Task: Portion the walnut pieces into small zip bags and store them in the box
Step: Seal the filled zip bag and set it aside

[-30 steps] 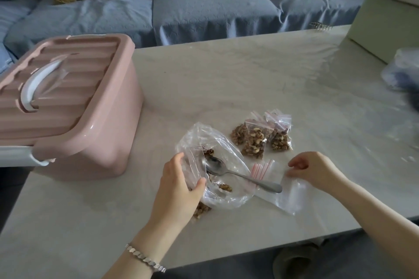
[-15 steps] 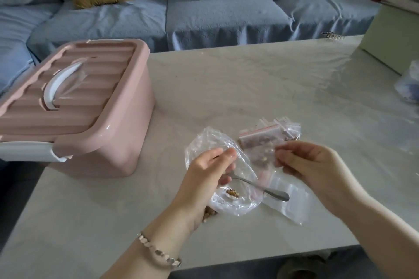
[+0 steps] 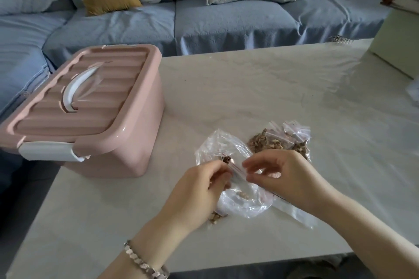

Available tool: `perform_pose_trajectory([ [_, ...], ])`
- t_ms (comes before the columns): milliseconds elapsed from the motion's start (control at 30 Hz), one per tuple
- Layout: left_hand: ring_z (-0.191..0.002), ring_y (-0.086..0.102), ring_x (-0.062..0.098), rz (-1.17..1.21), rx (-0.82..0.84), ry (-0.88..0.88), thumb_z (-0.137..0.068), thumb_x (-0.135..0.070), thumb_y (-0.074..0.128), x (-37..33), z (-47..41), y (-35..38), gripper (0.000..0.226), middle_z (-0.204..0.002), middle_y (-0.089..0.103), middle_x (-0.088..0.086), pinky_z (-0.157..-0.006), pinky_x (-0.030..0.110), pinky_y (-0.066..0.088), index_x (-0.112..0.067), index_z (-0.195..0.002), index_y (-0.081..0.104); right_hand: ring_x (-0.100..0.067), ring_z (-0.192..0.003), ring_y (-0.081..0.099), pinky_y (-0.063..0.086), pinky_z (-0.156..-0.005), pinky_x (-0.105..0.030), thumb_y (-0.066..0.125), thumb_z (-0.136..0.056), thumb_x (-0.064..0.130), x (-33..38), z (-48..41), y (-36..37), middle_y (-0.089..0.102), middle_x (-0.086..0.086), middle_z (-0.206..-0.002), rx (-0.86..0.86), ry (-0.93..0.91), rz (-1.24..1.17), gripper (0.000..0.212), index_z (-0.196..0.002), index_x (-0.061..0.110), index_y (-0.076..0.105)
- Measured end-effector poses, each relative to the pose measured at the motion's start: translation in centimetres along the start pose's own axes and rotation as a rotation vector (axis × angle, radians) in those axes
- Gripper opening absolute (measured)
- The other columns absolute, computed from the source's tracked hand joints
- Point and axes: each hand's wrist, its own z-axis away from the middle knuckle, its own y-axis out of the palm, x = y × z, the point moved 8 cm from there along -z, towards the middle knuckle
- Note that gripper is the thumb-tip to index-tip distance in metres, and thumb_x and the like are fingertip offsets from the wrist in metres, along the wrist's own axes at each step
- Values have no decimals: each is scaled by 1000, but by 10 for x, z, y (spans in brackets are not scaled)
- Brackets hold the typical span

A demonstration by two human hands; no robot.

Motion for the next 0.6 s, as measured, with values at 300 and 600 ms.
perform_pose_trajectory([
  [300, -82, 60, 4, -39, -65, 67, -91, -18, 56, 2, 3, 4, 14, -81, 63, -14, -79, 26, 48, -32, -88, 59, 1, -68, 68, 51, -70, -10, 75, -72, 4, -14, 7, 6, 72, 16, -72, -52, 92, -163, 28, -73, 31, 68],
  [600, -53, 47, 10, 45, -178, -6, -85, -35, 63, -7, 2, 6, 33, -57, 55, -1, -52, 21, 39, -11, -64, 55, -5, -52, 64, 50, -55, -15, 82, -63, 10, -16, 5, 9, 70, 3, -57, -180, 200, -310, 18, -65, 19, 67],
])
